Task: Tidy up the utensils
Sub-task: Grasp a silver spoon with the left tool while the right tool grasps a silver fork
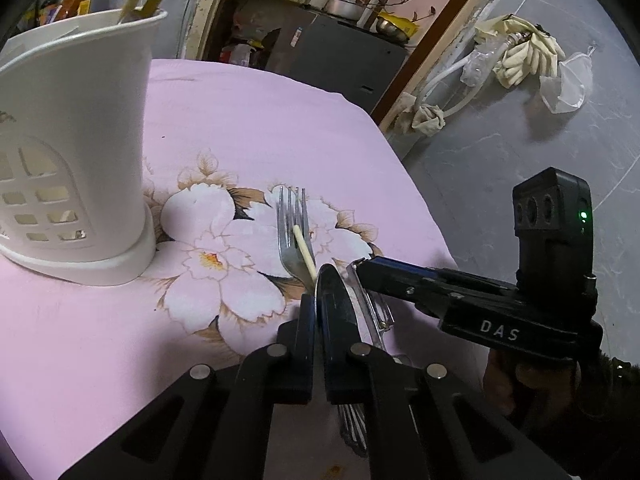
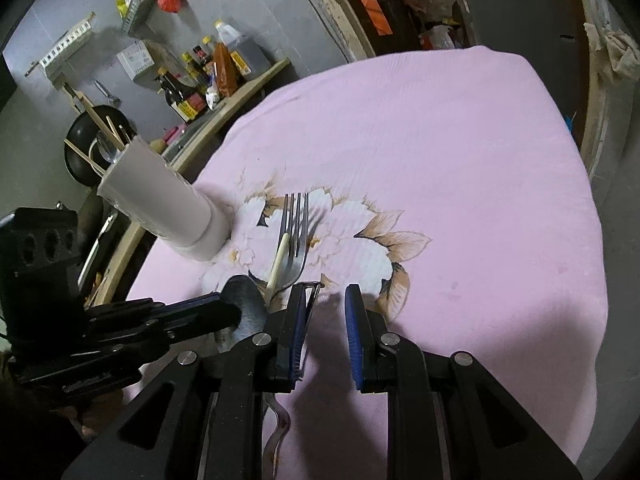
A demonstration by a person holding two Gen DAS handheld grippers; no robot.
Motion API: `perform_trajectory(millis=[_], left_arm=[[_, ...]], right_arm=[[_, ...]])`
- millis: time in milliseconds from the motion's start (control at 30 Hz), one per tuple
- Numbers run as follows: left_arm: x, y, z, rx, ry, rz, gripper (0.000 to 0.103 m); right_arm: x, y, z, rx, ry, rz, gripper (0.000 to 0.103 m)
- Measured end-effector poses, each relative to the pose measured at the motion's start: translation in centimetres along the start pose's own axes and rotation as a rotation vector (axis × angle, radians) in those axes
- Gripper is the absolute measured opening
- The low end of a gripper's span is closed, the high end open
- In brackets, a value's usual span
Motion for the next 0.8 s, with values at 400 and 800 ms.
perform_trajectory(millis=[400, 800], left_arm=[[-0.2, 1.1, -1.4, -0.014, -0.002, -0.004, 0.003], [-1.7, 1.1, -5.1, 0.021, -0.06, 0.041, 0.001]], right_arm=[[0.1, 1.0, 0.6, 0.044, 0.081, 0.018, 0.004], [-0.8, 3.4, -6.9, 0.228, -0.09, -0.005, 0.002]])
Point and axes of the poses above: each gripper's, at about its wrist camera, not at the fingertips, and z roughly the way its jaws point, y to its left, x to its underside, the point moved 10 cm from there along z, roughly the way its jaws point, and after that the axes turned 6 degrees about -y, right-handed, at the moved point
